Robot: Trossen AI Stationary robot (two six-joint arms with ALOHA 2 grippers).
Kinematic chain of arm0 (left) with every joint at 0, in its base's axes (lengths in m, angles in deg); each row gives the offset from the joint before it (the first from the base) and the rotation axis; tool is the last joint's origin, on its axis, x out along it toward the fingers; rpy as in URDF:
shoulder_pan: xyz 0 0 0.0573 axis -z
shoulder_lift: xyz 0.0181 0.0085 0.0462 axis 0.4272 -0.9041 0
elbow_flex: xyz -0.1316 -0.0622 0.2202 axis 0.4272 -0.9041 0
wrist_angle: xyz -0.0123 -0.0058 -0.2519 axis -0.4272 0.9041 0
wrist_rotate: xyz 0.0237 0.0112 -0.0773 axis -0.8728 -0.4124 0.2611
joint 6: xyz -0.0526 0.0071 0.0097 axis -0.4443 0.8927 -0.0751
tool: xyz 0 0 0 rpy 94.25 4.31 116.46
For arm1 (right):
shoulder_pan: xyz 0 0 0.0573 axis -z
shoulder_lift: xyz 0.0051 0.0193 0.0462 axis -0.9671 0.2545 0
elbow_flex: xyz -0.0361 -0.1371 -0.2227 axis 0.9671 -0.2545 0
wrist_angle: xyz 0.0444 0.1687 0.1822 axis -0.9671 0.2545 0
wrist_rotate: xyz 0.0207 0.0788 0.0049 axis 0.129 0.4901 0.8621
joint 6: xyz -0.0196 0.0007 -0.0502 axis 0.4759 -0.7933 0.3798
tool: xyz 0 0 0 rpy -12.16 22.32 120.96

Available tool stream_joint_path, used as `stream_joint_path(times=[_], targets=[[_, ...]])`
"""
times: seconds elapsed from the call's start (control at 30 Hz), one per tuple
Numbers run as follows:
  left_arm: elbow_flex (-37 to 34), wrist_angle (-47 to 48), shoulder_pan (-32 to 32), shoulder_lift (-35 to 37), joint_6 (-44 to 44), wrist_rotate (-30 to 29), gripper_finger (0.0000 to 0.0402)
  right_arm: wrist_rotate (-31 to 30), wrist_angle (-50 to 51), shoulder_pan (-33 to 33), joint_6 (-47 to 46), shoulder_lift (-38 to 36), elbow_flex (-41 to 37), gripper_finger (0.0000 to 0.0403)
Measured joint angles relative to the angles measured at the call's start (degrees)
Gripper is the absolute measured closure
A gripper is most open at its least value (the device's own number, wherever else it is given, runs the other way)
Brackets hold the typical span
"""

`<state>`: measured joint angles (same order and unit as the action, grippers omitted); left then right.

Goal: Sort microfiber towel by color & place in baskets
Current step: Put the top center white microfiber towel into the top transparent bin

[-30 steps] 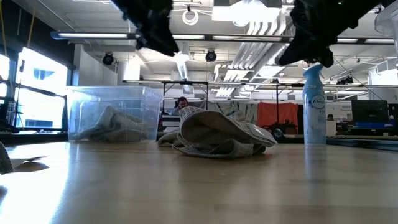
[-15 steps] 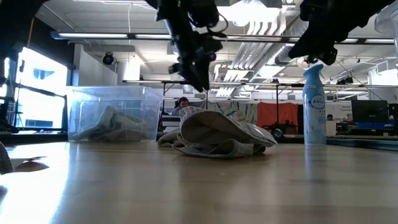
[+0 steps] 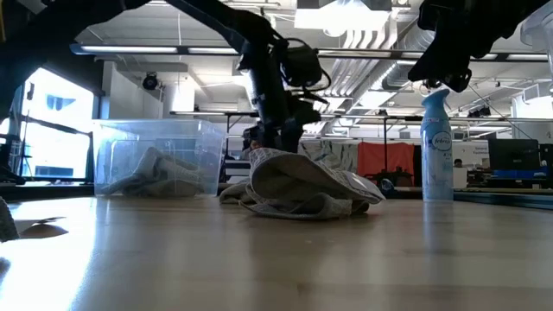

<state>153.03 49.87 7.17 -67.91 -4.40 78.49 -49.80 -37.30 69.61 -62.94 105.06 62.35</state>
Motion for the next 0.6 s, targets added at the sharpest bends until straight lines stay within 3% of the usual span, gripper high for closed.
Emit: stream_joint_path(times=[0.37,0.6], targets=[[0.0,-0.3,-1.9,-5.2,-0.6,-2.0,0.0294,0.4,0.7,0.0,-0.2,0.0,0.0,0.0402],[0.0,1.1,-1.1,-6.0,-2.7,-2.6,0.0392,0.4,0.6,0.0,-0.1,0.0,0.0,0.0402]])
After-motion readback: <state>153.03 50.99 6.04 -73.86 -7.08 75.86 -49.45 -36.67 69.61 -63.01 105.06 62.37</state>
